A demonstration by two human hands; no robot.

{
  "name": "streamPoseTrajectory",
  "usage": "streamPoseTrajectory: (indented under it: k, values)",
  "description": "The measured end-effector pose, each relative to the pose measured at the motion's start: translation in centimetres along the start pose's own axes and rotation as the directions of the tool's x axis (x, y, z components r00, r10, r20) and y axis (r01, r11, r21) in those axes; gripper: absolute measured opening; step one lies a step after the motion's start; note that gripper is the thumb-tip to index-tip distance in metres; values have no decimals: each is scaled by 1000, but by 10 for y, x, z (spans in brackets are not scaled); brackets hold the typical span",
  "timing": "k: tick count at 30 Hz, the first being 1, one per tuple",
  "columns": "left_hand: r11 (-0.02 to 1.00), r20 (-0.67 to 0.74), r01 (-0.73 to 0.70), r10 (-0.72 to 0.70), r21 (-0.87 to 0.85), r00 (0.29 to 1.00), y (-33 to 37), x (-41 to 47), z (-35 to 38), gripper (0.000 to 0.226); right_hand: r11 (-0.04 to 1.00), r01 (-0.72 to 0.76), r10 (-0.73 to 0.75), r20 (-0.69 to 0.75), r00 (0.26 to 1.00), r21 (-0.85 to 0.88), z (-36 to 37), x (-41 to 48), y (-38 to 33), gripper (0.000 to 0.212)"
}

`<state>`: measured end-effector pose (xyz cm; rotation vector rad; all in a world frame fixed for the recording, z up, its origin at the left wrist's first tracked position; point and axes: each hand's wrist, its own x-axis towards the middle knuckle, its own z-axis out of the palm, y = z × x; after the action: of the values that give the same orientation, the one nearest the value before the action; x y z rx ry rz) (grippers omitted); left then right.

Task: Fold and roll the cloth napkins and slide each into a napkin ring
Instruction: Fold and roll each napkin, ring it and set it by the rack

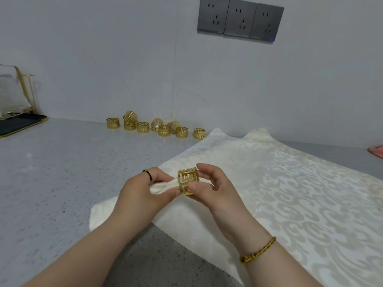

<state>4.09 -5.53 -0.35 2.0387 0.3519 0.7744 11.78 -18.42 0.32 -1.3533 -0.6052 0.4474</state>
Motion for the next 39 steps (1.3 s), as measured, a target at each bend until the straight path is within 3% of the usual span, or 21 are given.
streamPoseTrajectory:
  k: [6,12,17,23,27,29,32,34,38,39]
  values:
    - [996,25,32,-30,-78,999,1,2,-1,21,999,-26,24,66,998,39,9,-3,7,32]
    - [998,235,44,-50,33,971,0,4,-8,39,991,-91,86,47,995,99,8,-1,12,34]
    - [998,233,-4,-9,58,973,-3,3,-10,43,991,-98,94,44,995,93,7,-1,12,35]
    - [997,133,-73,73,-4,988,-7,4,-3,41,997,-59,61,38,997,-56,8,-2,12,32]
    - [996,218,-70,58,48,974,-10,5,-1,43,988,-57,61,28,998,-144,10,-3,13,29]
    - [986,290,-77,31,147,956,-10,4,-2,45,988,-68,72,29,997,-137,10,-2,16,29]
    - [854,340,-230,67,467,938,-10,0,0,81,991,-87,91,44,995,-98,11,0,20,31]
    - [799,319,-277,114,534,941,-8,-1,5,91,991,-120,124,79,989,-56,12,0,24,31]
    - [814,266,-233,100,532,959,-7,1,8,51,972,-214,204,101,974,101,10,2,19,3]
    - [807,258,-230,101,543,961,-7,1,7,46,965,-231,222,80,972,124,8,2,17,7]
